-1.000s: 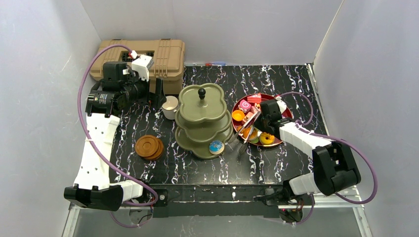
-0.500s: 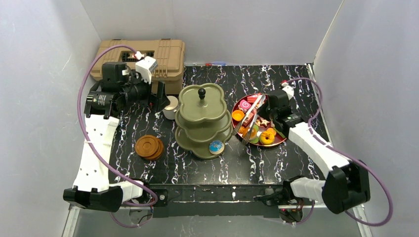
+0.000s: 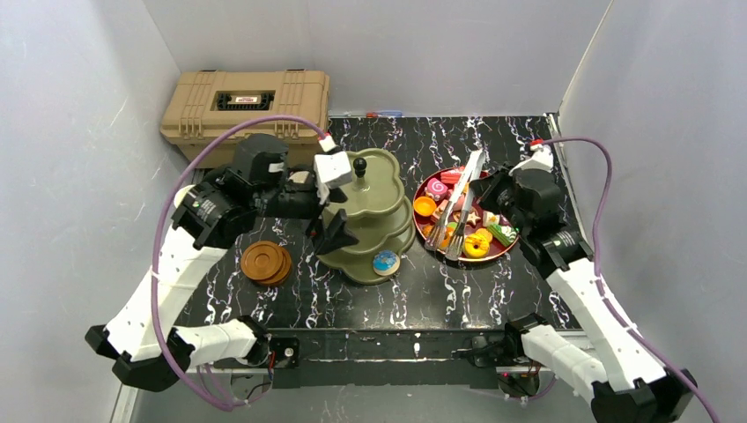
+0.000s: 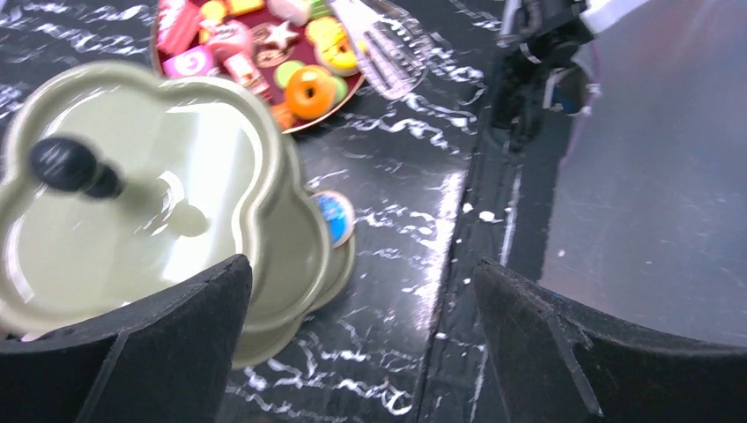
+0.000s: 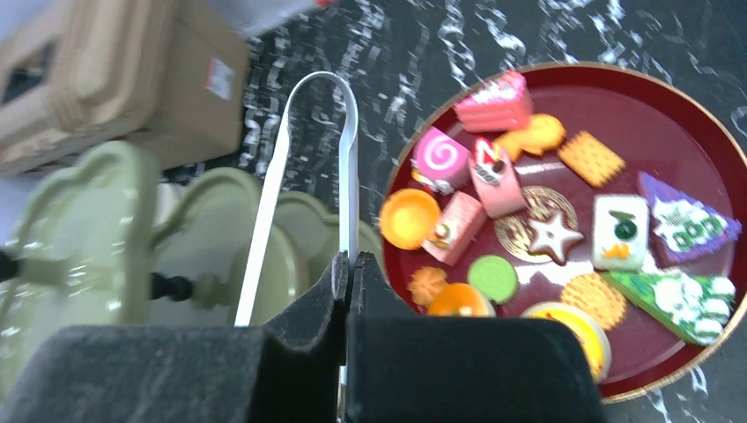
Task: Serve the afternoon tea
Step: Pick up the clamp from the tray, then adjust the clamp.
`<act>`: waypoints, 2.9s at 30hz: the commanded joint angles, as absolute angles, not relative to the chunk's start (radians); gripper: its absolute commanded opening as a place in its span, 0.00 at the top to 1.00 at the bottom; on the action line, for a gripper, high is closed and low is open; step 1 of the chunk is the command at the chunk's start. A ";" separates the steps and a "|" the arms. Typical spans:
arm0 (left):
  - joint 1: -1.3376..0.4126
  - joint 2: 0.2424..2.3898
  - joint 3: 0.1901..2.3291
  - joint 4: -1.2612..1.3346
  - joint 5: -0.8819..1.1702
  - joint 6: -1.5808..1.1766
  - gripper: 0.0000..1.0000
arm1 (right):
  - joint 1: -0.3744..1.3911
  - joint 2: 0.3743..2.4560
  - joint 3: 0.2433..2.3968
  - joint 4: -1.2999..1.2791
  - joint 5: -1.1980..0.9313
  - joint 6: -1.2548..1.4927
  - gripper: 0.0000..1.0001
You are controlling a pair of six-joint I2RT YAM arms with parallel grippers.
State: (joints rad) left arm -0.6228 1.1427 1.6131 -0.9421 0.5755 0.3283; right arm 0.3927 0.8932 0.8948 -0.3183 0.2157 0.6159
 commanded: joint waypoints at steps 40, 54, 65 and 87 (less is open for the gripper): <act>-0.995 1.455 1.567 -0.244 0.037 0.047 0.96 | 0.419 0.908 1.044 0.099 -0.137 0.607 0.99; -0.851 1.384 1.590 -0.231 0.478 -0.107 1.00 | 0.416 0.882 1.203 -0.318 -0.525 0.344 0.06; -0.847 1.321 1.530 -0.217 0.571 -0.118 1.00 | 0.414 1.006 1.369 -0.353 -0.675 0.383 0.02; -0.847 1.295 1.543 -0.239 0.586 -0.120 1.00 | 0.414 0.913 1.211 -0.227 -0.711 0.473 0.02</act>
